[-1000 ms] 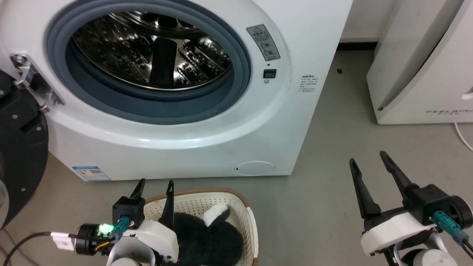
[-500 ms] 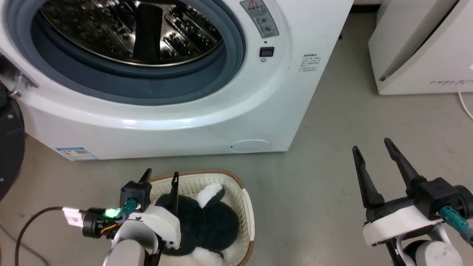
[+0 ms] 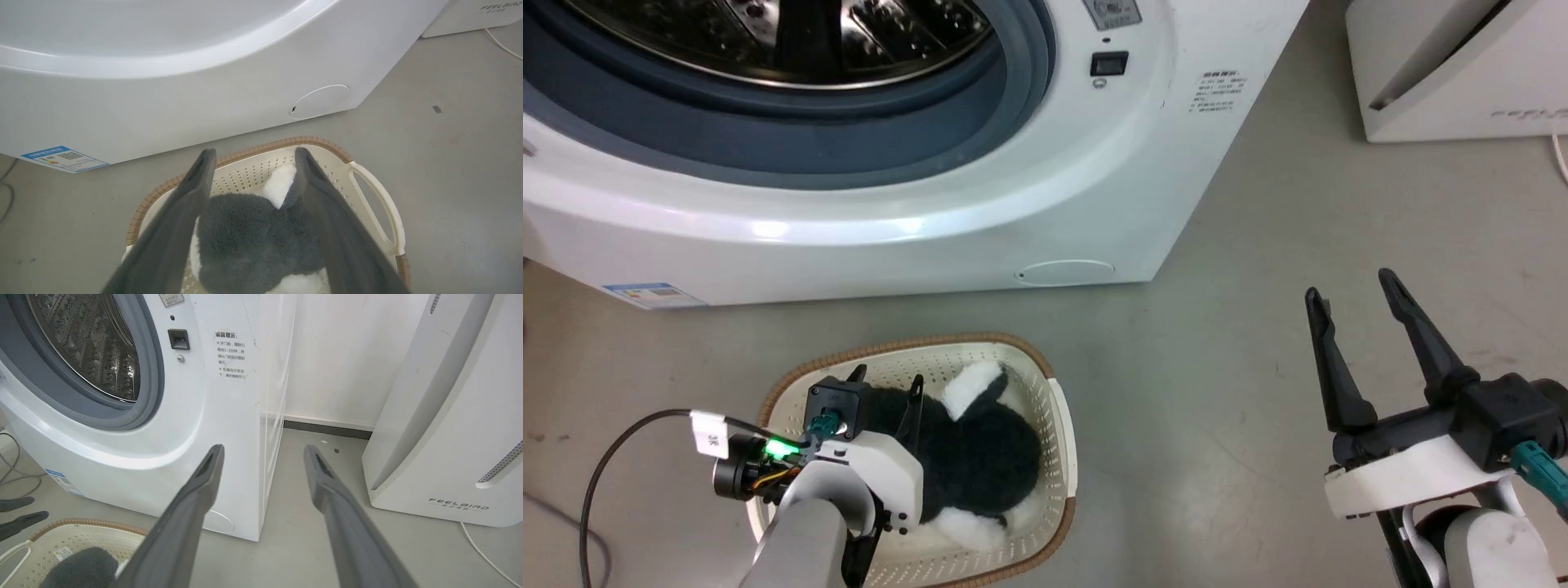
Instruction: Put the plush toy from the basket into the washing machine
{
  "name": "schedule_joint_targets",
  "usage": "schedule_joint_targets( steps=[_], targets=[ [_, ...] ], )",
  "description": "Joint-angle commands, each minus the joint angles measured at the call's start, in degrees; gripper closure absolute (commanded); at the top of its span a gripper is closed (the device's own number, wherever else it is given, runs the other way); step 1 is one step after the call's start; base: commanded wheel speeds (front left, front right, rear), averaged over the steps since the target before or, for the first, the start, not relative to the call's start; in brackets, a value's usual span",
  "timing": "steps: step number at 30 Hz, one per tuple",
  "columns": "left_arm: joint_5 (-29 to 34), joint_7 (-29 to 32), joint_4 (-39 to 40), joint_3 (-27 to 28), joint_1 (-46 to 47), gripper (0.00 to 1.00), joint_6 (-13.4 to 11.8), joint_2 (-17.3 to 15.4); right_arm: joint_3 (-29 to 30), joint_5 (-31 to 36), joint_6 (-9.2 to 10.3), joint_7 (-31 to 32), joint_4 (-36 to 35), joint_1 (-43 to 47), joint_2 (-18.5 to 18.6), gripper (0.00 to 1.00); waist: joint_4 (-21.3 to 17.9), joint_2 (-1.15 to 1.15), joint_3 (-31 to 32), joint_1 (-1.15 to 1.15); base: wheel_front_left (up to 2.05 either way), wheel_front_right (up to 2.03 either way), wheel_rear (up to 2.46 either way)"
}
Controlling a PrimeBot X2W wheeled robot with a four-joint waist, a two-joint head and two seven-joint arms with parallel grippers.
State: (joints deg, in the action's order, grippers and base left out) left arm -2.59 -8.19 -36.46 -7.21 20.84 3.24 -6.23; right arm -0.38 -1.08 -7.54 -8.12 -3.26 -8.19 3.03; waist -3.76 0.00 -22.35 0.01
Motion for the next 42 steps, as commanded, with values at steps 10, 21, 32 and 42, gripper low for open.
schedule_joint_targets(
  steps=[10,21,32,42],
  targets=[
    [-0.22,-1.68,-10.28,-2.76,6.97,0.00,1.09,-0.98,-0.15,-0.69,0.04,-1.84,-1.54,-2.46,-0.10,0.00,-0.98,0.00,-5.13,-0.01,0.00,0.00,0.00],
    [0.28,-0.17,-19.42,-6.62,14.99,0.00,1.85,-2.98,-1.16,-2.24,0.04,-3.39,-3.76,-5.00,-0.12,0.00,-3.33,0.00,-12.72,-0.01,0.00,0.00,0.00],
    [0.88,1.69,-25.73,-10.02,21.54,0.00,2.37,-4.65,-1.02,-4.84,0.05,-4.58,-6.01,-6.96,-0.13,0.00,-4.95,0.00,-19.63,-0.01,0.00,0.00,0.00],
    [2.25,3.54,-31.82,-14.25,28.34,0.00,2.84,-6.96,-1.52,-6.35,0.05,-5.77,-6.40,-8.64,-0.14,0.00,-6.72,0.00,-24.79,-0.01,0.00,0.00,0.00]
  ],
)
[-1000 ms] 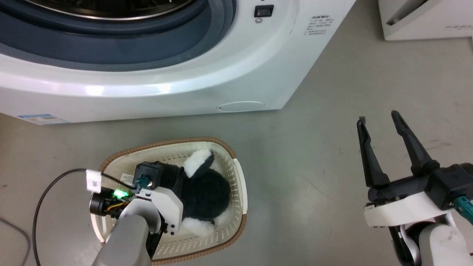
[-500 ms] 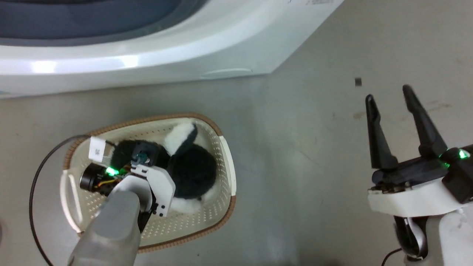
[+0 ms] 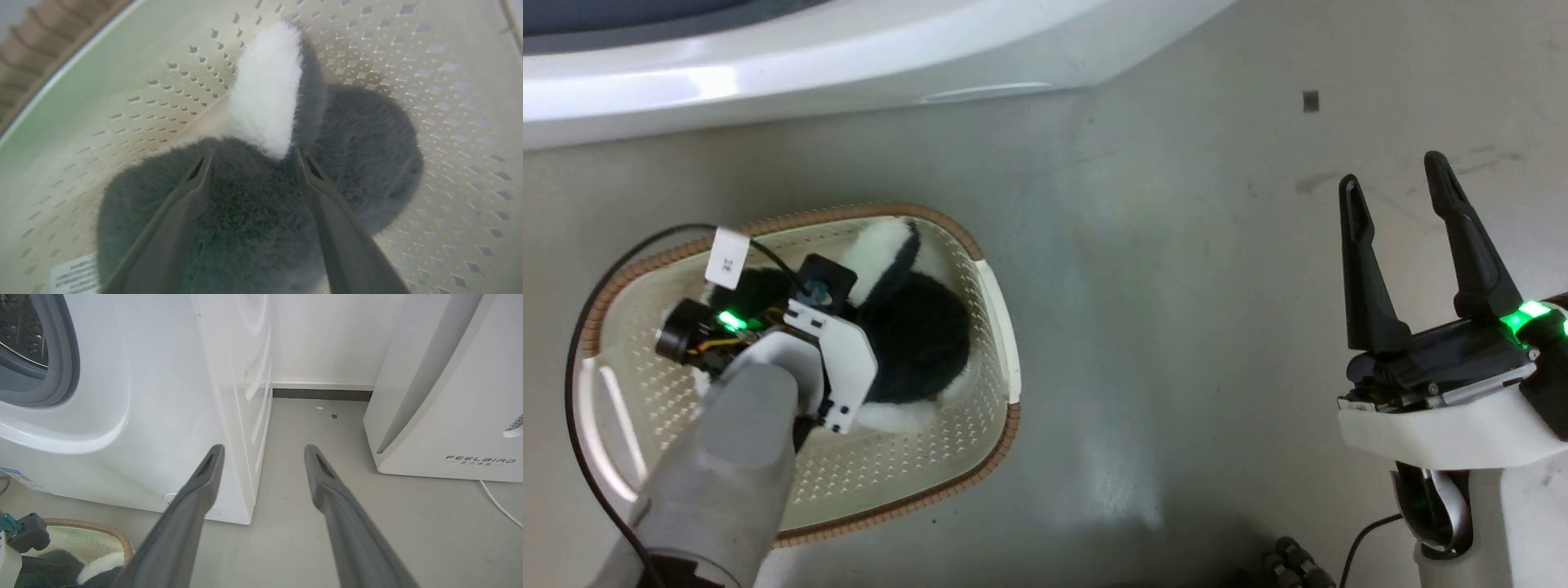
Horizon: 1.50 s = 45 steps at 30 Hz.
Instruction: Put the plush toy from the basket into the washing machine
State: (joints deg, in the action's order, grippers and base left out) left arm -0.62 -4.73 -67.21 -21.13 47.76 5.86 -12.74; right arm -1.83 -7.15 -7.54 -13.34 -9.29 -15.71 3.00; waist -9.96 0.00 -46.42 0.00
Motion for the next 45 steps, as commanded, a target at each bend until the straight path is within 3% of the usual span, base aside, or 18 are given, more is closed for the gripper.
schedule_joint_targets(
  steps=[1,13,14,15,19,27,36,45],
  targets=[
    [0.53,0.21,-1.67,-0.89,2.07,0.00,0.27,-0.66,-0.15,-0.46,0.05,-0.67,-0.38,-1.23,-0.12,0.00,-0.76,0.00,-1.12,0.00,0.00,0.00,0.00],
    [2.17,6.67,-6.70,-5.55,7.55,0.00,-0.77,-2.42,-1.19,-1.94,0.05,-1.66,-1.13,-2.13,-0.13,0.00,-2.95,0.00,-5.17,0.00,0.00,0.00,0.00],
    [1.89,9.46,-6.72,-5.70,7.14,0.06,-0.98,-2.82,-1.14,-1.93,0.05,-1.66,-1.14,-2.03,-0.13,0.00,-3.04,0.00,-5.09,0.00,0.00,0.00,0.00],
    [1.56,9.71,-6.72,-5.59,6.86,1.00,-0.83,-2.89,-1.13,-1.91,0.05,-1.66,-1.06,-2.00,-0.13,0.00,-3.06,0.00,-4.93,0.00,0.00,0.00,0.00],
    [0.21,9.01,-6.73,-5.27,5.38,1.00,-0.10,-3.10,-1.04,-1.98,0.05,-1.66,-0.78,-1.90,-0.13,0.00,-2.90,0.00,-3.81,0.00,0.00,0.00,0.00],
    [-2.07,1.11,-6.74,-4.48,2.49,1.00,-0.31,-2.58,-1.23,-1.74,0.05,-1.66,0.25,-1.91,-0.13,0.00,-1.53,0.00,0.63,0.00,0.00,0.00,0.00],
    [-6.40,-8.17,-6.70,-2.16,-3.21,1.00,0.08,-0.68,-0.52,-1.65,0.05,-1.66,2.97,-0.75,-0.13,0.00,0.93,0.00,11.19,0.00,0.00,0.00,0.00],
    [-8.85,-10.23,0.73,-0.68,-10.70,1.00,-0.73,0.01,0.66,-1.18,0.05,-1.66,5.27,2.30,-0.13,0.00,4.08,0.00,21.38,0.00,0.00,0.00,0.00]
  ],
)
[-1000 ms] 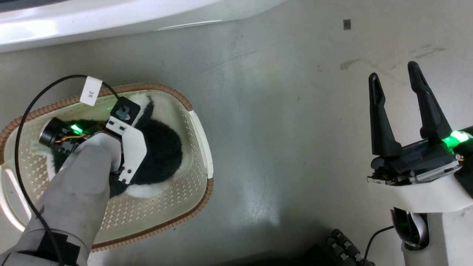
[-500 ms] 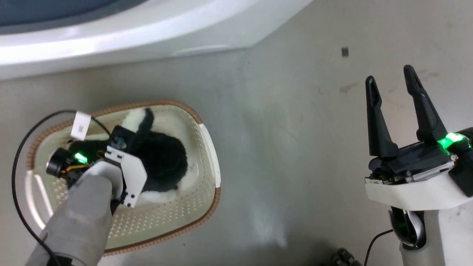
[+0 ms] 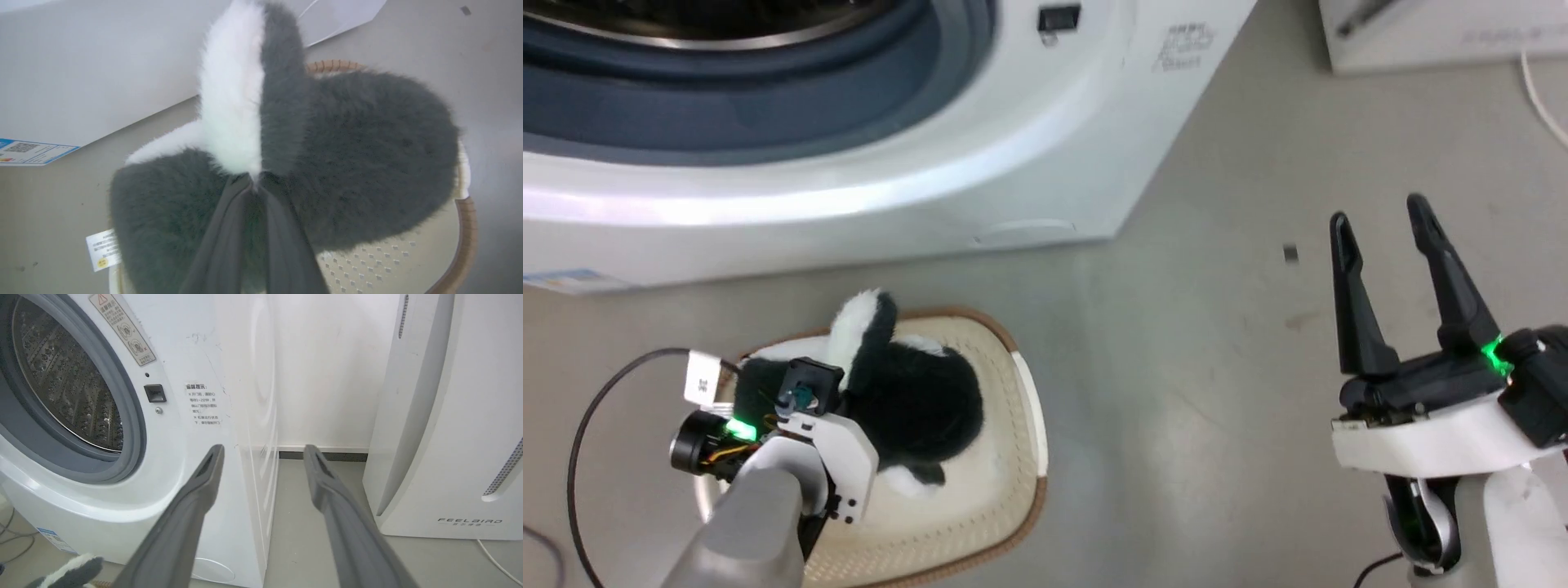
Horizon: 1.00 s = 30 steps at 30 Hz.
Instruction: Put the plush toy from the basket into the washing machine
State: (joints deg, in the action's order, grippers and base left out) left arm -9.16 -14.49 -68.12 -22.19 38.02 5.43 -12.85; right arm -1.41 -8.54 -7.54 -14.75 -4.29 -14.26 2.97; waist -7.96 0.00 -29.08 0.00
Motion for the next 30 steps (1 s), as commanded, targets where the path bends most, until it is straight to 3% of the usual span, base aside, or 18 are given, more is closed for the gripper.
schedule_joint_targets(
  steps=[1,16,24,30],
  targets=[
    [-0.58,-0.48,3.61,0.69,-2.14,1.00,-0.56,0.13,0.49,0.28,0.05,-0.25,0.52,1.29,-0.10,0.00,2.55,0.00,5.23,0.00,0.00,0.00,0.00],
    [-2.37,-0.51,33.95,6.78,-18.55,1.00,-5.10,-0.85,1.52,-0.01,0.05,-0.25,1.64,5.61,-0.10,0.00,5.74,0.00,13.49,0.00,0.00,0.00,0.00],
    [-1.58,-0.51,49.82,11.17,-20.26,1.00,-6.67,-2.75,1.66,0.00,0.05,-0.25,0.65,5.70,-0.10,0.00,5.04,0.00,11.30,0.00,0.00,0.00,0.00],
    [-0.40,-0.51,60.61,15.07,-15.65,1.00,-7.00,-4.89,1.80,0.17,0.05,-0.25,-1.00,4.15,-0.10,0.00,3.42,0.00,6.51,0.00,0.00,0.00,0.00]
  ],
)
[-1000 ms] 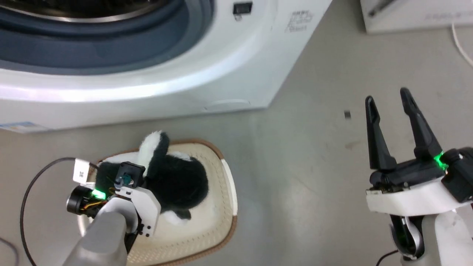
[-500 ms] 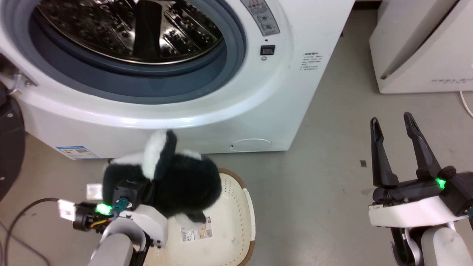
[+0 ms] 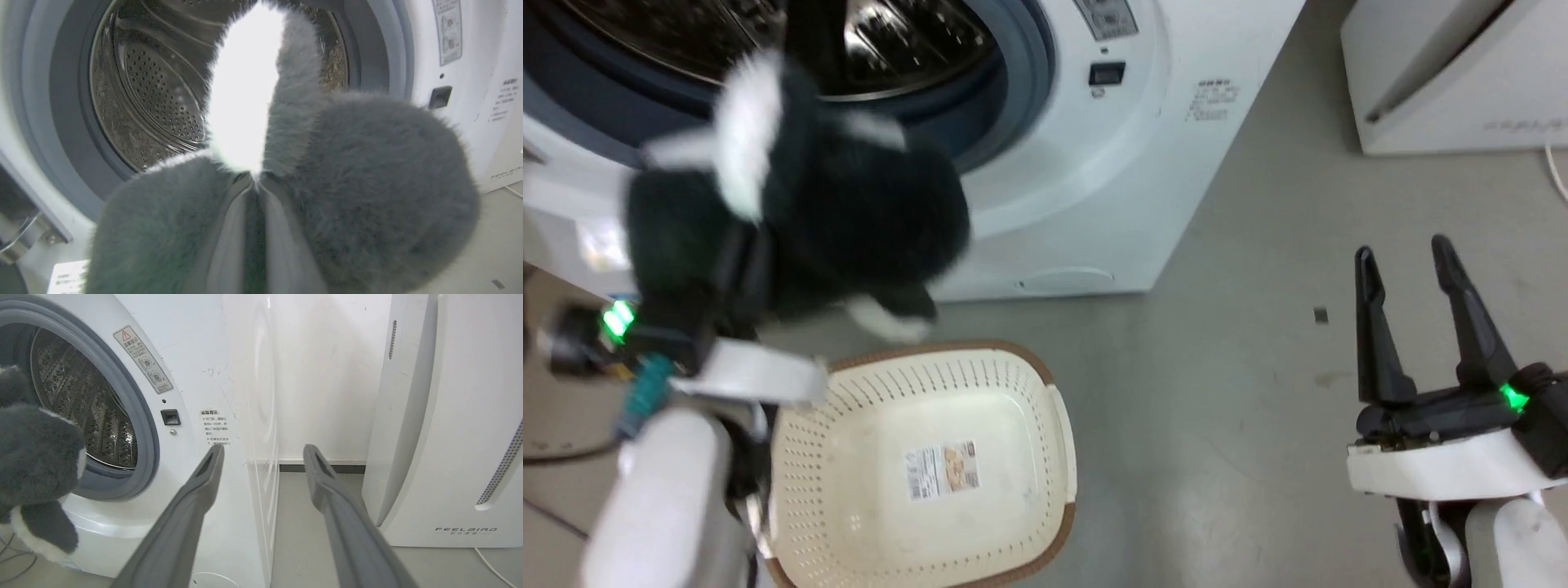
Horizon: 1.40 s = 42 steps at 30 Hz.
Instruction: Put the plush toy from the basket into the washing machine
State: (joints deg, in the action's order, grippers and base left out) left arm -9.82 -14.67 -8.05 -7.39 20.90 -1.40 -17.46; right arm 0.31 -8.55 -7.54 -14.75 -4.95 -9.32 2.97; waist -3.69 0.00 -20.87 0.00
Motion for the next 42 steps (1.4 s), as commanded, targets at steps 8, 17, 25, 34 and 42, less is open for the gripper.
schedule_joint_targets(
  steps=[8,17,25,34,42],
  targets=[
    [-0.26,0.44,1.86,3.74,14.83,1.00,1.54,-4.38,-1.32,0.80,0.05,-0.25,-2.49,-3.70,-0.10,0.00,-3.85,0.00,-9.58,0.00,0.00,0.00,0.00],
    [-0.11,5.22,-6.53,4.40,33.65,1.00,4.71,-10.41,-1.88,-0.21,0.05,-0.25,-5.48,-6.67,-0.10,0.00,-6.84,0.00,-17.73,0.00,0.00,0.00,0.00],
    [1.70,8.87,-19.50,1.92,49.36,1.00,6.42,-13.44,-2.59,-0.65,0.05,-0.25,-6.40,-8.28,-0.10,0.00,-8.10,0.00,-22.49,0.00,0.00,0.00,0.00],
    [0.70,15.89,-36.21,-2.68,56.50,1.00,8.43,-14.22,-3.57,-1.43,0.05,-0.25,-6.41,-9.12,-0.10,0.00,-9.18,0.00,-24.69,0.00,0.00,0.00,0.00],
    [-4.86,20.86,-42.29,-12.04,56.87,1.00,8.86,-13.78,-3.72,-1.40,0.05,-0.25,-5.77,-9.21,-0.10,0.00,-8.92,0.00,-24.02,0.00,0.00,0.00,0.00]
  ],
)
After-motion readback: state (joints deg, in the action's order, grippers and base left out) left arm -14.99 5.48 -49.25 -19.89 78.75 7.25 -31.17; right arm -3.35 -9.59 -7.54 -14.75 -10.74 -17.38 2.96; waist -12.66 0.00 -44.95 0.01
